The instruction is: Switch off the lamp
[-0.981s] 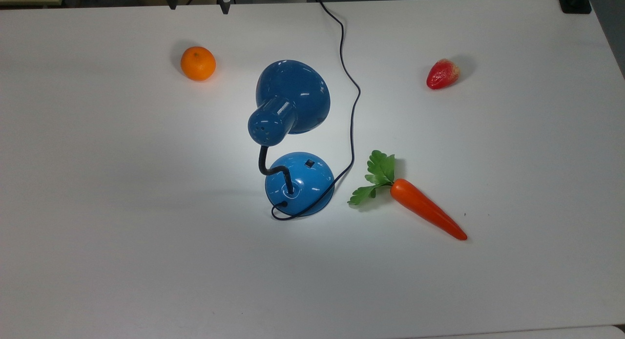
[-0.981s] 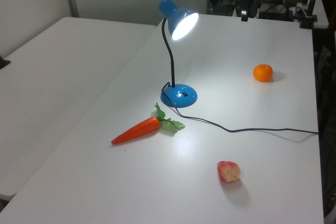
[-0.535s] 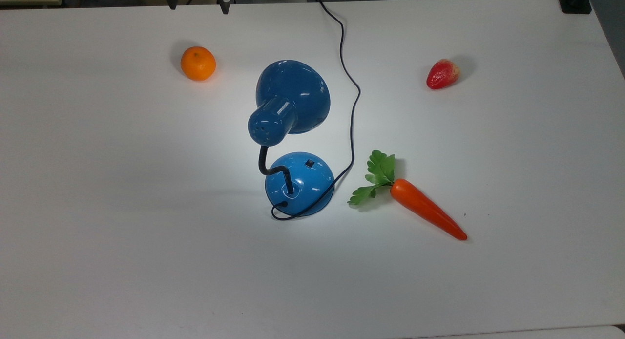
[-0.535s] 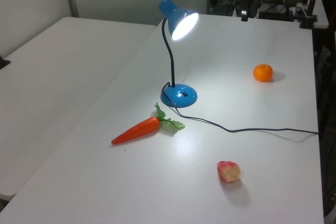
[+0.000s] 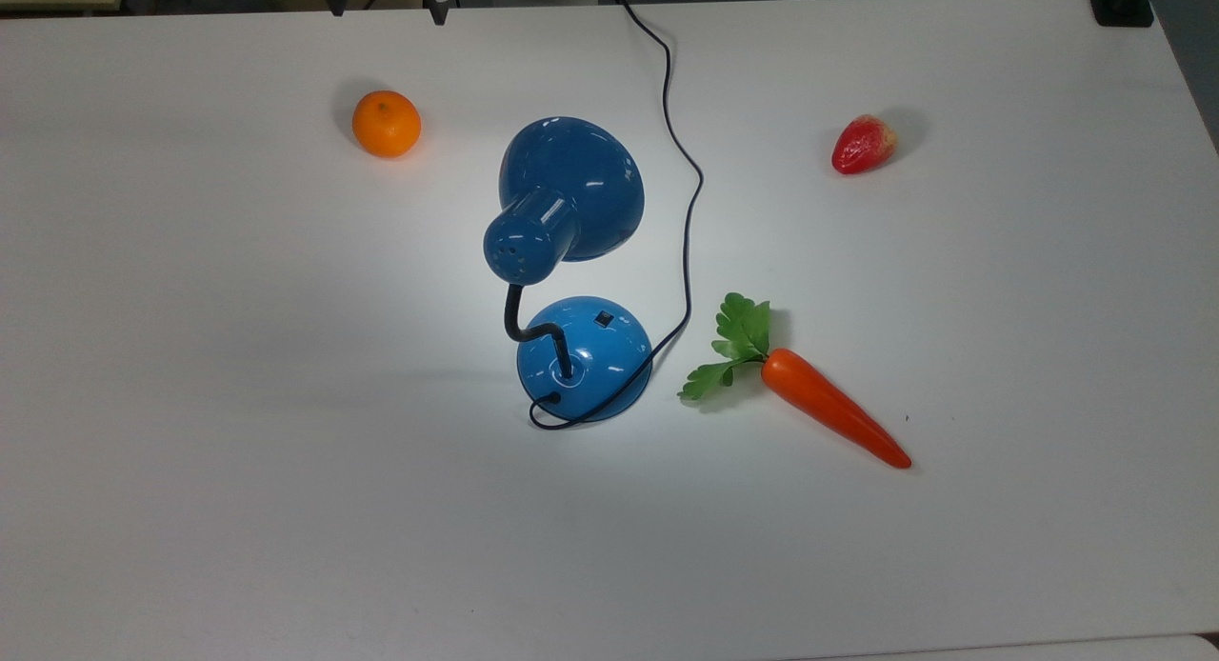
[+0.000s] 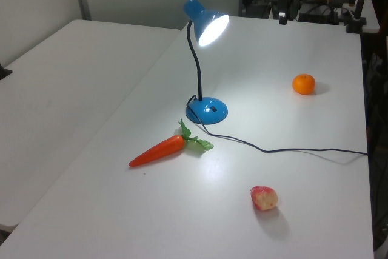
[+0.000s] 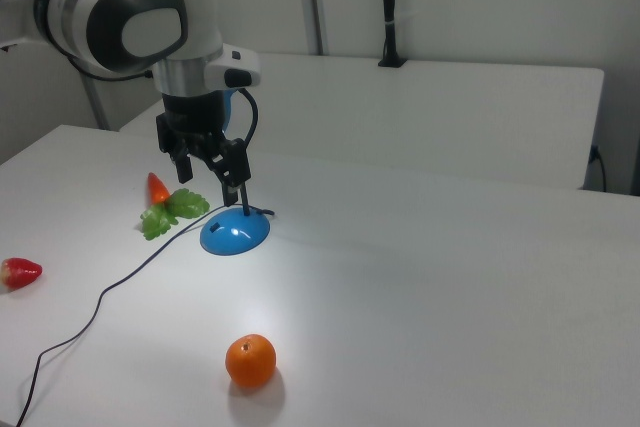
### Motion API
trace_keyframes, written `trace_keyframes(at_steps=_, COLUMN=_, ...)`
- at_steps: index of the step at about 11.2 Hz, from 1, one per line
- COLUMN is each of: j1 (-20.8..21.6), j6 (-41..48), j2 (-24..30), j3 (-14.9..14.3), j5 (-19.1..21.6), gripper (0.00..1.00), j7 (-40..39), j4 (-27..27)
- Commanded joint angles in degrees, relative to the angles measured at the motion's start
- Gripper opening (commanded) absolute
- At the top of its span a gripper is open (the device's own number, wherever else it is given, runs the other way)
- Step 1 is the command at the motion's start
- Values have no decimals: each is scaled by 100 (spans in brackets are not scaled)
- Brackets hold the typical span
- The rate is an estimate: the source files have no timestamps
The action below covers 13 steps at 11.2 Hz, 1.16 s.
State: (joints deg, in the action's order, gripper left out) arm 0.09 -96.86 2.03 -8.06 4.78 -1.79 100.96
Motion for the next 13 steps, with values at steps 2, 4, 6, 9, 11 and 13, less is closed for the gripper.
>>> trace_keyframes(at_steps=2, j1=-61, j6=246, j2=193, j3=6, j5=-100, gripper=52, j7=73, j4=12)
trace_keyframes(at_steps=4, j1=-70, j6=246, j2=201, j3=6, j5=-92, gripper=29, j7=82, j4=20)
trace_keyframes(at_steps=6, j1=-70, j6=229, j2=228, j3=6, j5=-92, gripper=14, j7=64, j4=81)
trace_keyframes(at_steps=9, j1=-70, j6=150, j2=351, j3=15, j5=-92, gripper=9, j7=29, j4=292)
trace_keyframes(at_steps=11, j1=-70, j6=80, j2=499, j3=58, j5=-83, gripper=6, j7=20, j4=555)
trace_keyframes(at_steps=13, j1=-44, j6=-524, j2=850, j3=76, j5=-74, gripper=4, j7=73, j4=1090)
